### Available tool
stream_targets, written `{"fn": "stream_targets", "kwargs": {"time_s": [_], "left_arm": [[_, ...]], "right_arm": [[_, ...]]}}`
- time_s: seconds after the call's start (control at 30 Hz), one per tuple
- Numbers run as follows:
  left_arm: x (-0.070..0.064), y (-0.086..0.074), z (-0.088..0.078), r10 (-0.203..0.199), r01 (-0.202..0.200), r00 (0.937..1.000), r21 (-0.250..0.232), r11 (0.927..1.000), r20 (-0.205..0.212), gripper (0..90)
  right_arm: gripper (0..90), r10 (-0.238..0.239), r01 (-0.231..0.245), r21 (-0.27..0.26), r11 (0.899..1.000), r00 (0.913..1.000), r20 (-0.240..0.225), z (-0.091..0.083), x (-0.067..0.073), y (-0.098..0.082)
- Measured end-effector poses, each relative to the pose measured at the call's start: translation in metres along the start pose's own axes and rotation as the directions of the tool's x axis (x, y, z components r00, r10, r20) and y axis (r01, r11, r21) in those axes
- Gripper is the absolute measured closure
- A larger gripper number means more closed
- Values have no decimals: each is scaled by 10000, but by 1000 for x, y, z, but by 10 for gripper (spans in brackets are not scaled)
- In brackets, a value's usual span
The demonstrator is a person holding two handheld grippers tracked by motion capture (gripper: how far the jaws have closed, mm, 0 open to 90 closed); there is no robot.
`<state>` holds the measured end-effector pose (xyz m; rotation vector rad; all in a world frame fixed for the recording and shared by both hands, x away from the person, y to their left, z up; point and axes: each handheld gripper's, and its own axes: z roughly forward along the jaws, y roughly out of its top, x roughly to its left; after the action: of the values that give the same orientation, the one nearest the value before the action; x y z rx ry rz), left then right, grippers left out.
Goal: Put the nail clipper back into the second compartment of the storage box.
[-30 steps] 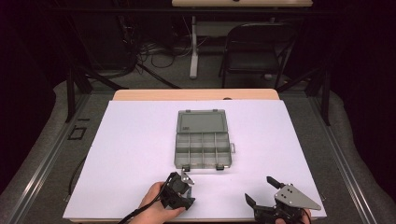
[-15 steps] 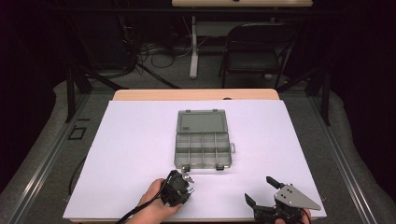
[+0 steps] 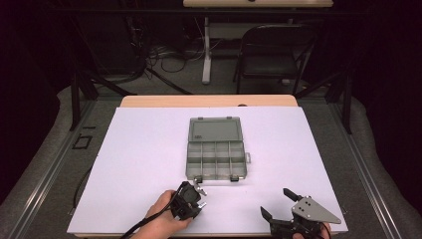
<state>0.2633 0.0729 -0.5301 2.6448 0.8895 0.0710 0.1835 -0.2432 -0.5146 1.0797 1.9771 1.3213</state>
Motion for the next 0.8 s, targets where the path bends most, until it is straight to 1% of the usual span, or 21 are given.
{"fn": "stream_targets", "kwargs": {"time_s": [0.27,0.33,0.47,0.57,0.8], "left_arm": [[2,-2,-1,37,-36,10000,-178,9998,22,795],[2,-3,-2,-42,42,10000,-231,9997,40,795],[4,-4,-4,-74,77,9999,-365,9993,87,795],[7,-5,-7,-157,168,9996,-466,9988,229,796],[12,-7,-13,-310,335,9988,-667,9972,382,795]], "right_arm": [[106,19,-19,44,10000,10000,15,-1,-2,0],[106,19,-19,35,10000,10000,-10,-1,-2,0],[107,-23,23,72,10000,10000,-25,-1,-2,0],[107,-34,35,77,10000,10000,-24,-1,-2,0],[109,-52,52,35,10000,10000,-20,-1,-2,0]]}}
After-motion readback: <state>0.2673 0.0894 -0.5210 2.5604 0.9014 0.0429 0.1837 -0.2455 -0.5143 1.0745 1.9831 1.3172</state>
